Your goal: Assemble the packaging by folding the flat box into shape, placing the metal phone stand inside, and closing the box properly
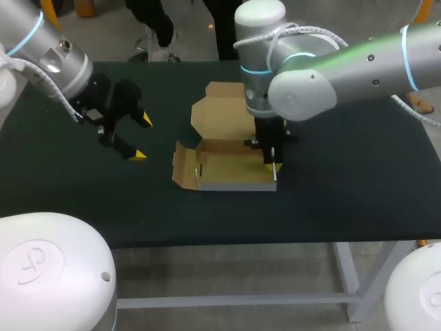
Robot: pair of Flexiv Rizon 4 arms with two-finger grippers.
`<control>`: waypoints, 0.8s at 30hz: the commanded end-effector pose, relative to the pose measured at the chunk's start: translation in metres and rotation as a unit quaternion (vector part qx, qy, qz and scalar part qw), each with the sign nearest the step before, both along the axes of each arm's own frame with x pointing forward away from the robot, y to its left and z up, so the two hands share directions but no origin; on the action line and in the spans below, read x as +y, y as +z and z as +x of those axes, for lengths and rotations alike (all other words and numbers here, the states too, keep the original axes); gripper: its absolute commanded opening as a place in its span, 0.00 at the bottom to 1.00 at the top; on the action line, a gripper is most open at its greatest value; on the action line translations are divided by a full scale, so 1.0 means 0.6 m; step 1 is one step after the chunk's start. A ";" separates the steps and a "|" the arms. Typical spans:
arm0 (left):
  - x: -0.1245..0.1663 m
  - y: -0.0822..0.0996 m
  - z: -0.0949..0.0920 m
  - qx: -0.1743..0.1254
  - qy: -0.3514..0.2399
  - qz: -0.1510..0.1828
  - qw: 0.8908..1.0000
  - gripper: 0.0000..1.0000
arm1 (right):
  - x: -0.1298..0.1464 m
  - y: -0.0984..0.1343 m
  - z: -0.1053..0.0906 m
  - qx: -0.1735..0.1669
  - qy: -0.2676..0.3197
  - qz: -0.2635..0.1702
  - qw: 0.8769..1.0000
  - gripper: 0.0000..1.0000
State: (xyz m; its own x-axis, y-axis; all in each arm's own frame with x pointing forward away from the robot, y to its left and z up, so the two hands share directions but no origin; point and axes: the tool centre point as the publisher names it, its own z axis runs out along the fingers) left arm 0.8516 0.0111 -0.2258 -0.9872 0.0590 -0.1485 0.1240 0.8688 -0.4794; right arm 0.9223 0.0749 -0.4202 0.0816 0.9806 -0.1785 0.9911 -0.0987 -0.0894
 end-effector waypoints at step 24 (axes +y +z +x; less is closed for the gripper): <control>0.001 0.002 -0.001 0.001 0.000 0.003 1.000 1.00 | 0.003 0.007 -0.016 -0.024 0.039 0.056 0.997 0.00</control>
State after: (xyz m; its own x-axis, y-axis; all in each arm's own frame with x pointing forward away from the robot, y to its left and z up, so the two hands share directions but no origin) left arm 0.8516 0.0111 -0.2257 -0.9872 0.0591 -0.1484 0.1241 0.8688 -0.4793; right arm 0.9200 0.0842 -0.4170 0.0076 0.9904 -0.1380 0.9964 -0.0191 -0.0824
